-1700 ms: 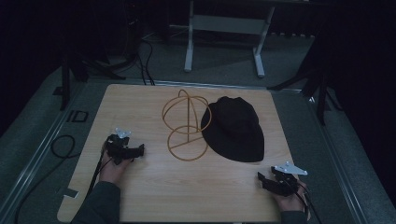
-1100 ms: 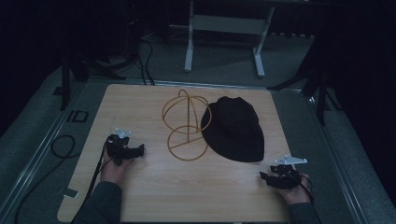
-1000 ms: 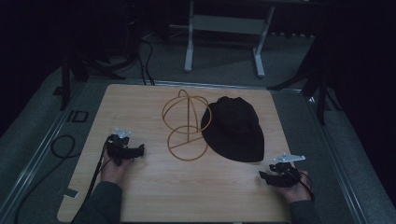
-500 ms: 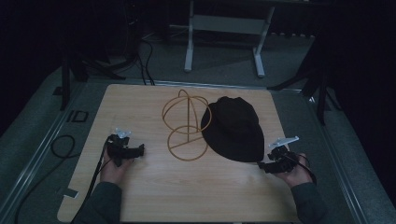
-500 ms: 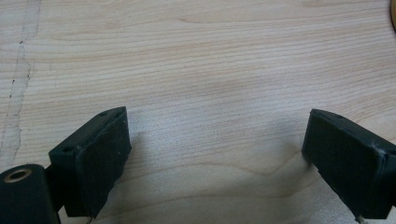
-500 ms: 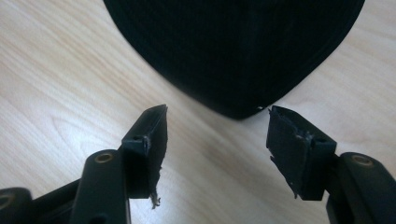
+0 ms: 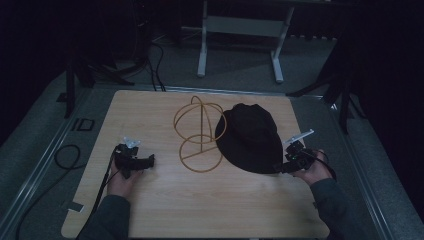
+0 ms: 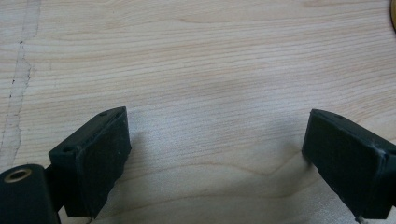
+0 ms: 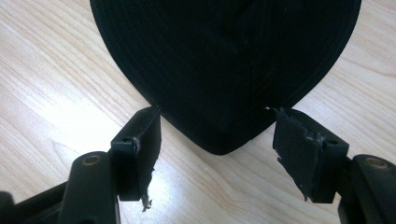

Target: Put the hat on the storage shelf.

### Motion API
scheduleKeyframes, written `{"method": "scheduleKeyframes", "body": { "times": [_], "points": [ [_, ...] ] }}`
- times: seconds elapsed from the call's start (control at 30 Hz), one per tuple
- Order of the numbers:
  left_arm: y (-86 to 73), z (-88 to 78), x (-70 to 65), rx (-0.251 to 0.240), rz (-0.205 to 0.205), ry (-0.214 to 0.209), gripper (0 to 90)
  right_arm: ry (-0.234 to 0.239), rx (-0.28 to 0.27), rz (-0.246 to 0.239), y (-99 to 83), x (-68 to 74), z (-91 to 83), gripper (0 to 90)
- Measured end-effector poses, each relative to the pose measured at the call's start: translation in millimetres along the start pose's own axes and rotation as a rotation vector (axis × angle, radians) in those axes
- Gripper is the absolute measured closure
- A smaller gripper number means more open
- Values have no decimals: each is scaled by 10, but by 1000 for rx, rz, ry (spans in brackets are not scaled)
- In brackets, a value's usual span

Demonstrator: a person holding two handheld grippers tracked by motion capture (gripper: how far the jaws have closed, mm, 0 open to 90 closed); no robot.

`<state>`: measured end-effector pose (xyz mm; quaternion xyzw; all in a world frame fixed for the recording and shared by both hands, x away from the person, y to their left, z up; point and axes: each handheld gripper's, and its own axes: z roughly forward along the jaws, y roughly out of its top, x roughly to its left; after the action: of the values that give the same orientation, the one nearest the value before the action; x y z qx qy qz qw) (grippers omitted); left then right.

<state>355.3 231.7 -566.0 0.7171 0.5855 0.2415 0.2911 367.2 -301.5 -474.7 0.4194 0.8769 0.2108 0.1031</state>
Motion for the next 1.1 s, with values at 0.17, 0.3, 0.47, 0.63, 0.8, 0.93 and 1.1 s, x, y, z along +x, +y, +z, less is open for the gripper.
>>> {"method": "scheduleKeyframes", "body": {
  "times": [0.17,0.3,0.47,0.63,0.8,0.93,1.1],
  "points": [
    [0,0,0,0,0,0,81,4,14,0,112,-42,-13,320],
    [0,0,0,0,0,0,81,10,37,-5,218,-68,-12,320],
    [0,-1,1,1,1,0,81,16,51,-2,350,-97,-6,309],
    [0,-1,1,1,1,0,81,17,63,-2,467,-112,29,294],
    [0,-1,0,1,1,0,81,16,69,-4,590,-112,61,271],
    [0,-1,1,2,1,-1,82,16,87,-10,682,-106,86,240],
    [0,-1,0,1,2,-1,81,16,105,-20,786,-90,110,203]
  ]
}}
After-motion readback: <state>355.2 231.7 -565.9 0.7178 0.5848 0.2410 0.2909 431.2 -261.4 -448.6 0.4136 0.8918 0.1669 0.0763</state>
